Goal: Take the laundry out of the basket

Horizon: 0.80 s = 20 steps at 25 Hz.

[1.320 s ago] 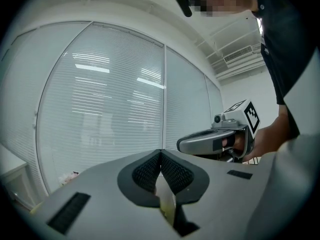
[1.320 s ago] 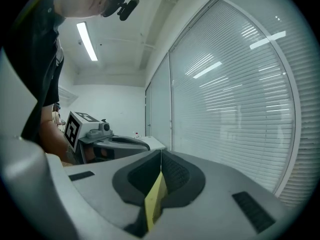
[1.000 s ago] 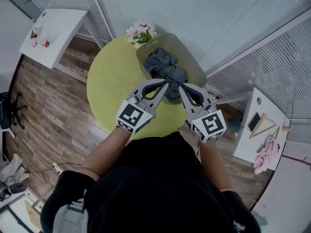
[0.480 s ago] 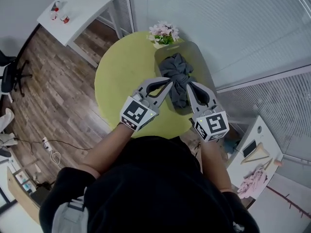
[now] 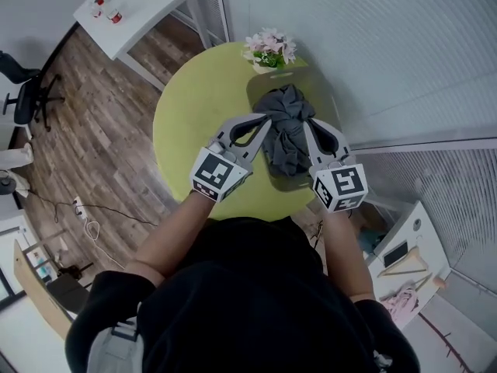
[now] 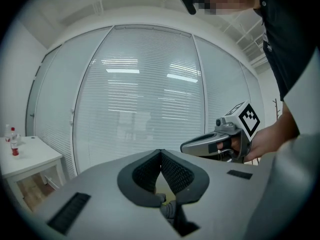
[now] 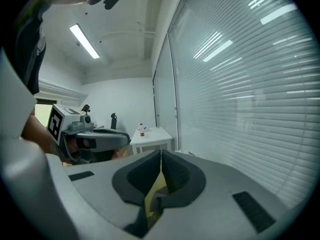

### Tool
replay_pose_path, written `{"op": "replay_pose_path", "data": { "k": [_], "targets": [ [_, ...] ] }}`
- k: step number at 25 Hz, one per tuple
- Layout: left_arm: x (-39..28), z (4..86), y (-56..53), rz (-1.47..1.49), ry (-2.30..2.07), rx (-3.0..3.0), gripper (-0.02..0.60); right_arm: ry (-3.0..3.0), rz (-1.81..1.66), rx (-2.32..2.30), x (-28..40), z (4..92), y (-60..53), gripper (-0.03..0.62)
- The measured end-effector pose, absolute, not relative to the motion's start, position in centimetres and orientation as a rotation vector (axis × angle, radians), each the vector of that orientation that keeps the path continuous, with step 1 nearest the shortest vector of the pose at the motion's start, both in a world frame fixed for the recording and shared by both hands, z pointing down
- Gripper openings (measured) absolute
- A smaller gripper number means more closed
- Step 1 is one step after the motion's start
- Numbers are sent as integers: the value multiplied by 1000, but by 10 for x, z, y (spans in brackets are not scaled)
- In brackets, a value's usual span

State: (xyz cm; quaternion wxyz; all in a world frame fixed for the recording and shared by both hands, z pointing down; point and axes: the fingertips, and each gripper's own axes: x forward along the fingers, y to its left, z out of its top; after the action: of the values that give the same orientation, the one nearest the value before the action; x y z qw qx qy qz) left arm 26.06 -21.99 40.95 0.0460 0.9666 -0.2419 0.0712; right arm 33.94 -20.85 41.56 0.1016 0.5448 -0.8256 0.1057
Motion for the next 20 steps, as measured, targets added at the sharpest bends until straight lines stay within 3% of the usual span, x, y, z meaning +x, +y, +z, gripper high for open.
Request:
{"op": "replay_pose_path", "data": {
  "k": [16, 20],
  "targets": [
    [298, 466, -254, 332, -815, 2934, 6, -2212, 664, 1431, 362, 571, -249, 29],
    [301, 474, -258, 341, -836, 2939, 6, -2136, 751, 1356, 359, 610, -250, 73]
  ]
}}
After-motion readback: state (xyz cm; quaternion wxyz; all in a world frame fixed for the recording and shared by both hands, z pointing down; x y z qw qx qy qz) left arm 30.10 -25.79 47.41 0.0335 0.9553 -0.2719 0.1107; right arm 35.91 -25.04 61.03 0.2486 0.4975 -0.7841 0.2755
